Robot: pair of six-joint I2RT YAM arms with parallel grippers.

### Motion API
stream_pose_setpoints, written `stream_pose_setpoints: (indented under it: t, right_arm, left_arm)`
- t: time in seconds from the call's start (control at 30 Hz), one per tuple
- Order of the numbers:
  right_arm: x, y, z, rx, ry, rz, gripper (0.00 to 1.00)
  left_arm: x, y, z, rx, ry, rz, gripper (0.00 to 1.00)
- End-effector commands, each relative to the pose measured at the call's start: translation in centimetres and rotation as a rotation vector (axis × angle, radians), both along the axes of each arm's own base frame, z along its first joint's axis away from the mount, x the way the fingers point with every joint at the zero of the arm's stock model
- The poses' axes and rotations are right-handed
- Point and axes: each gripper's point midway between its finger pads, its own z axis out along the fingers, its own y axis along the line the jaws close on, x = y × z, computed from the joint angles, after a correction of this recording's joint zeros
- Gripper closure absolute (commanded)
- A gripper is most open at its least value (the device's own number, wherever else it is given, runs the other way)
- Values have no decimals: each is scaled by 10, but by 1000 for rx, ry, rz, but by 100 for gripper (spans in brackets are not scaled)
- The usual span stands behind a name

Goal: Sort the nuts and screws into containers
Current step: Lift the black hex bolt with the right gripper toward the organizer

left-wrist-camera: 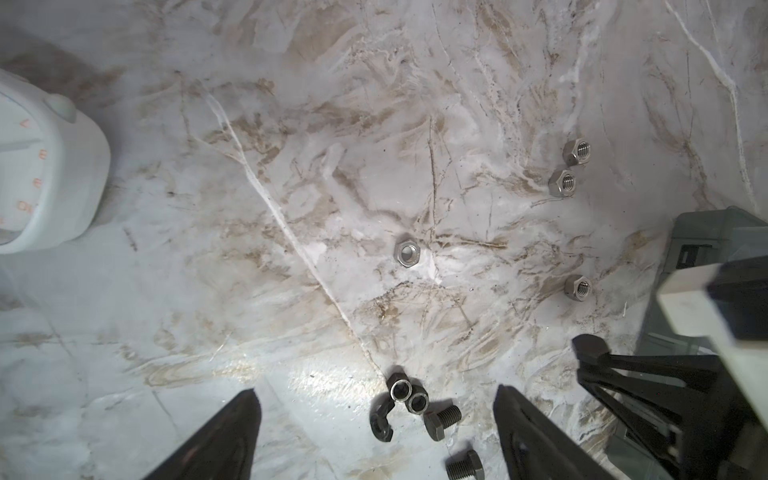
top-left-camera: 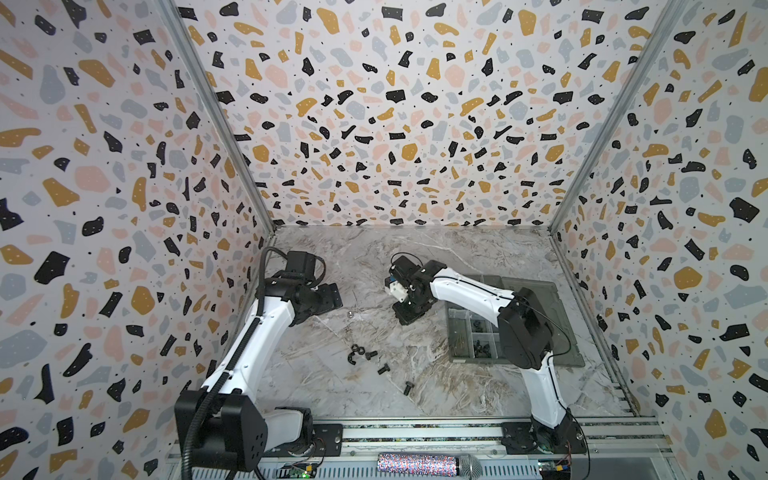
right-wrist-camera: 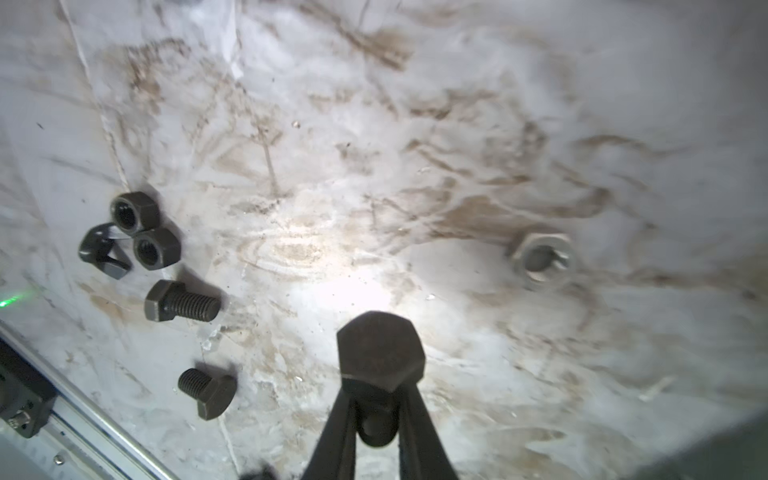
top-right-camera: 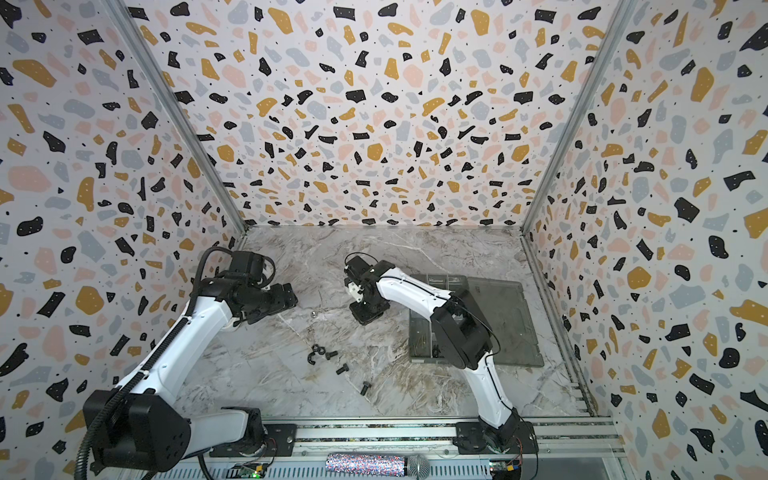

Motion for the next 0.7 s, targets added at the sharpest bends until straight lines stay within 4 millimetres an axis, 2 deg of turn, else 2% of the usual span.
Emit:
stream_pose_setpoints:
  t: [0.0,0.13,0.27,0.47,0.67]
  right_arm:
    - [-1,-17,25,0,-33,-6,89]
    - [1,-27,29,4,-40,-18,89]
    - [3,-36,34,23,-47,-33,89]
    - [11,-50,32,43,-47,-59,89]
    - [15,-57,29,53,-40,-67,90]
  left_arm:
    - [19,-8,13,-50,-57,-8,11]
    - [27,-9,9,-48,-59,-14,9]
    - [35,-10,8,-51,-51,-13,0]
    - [51,-16,9,-91,-57,-2,0]
    - [60,-21,2,-120,-42,15,0]
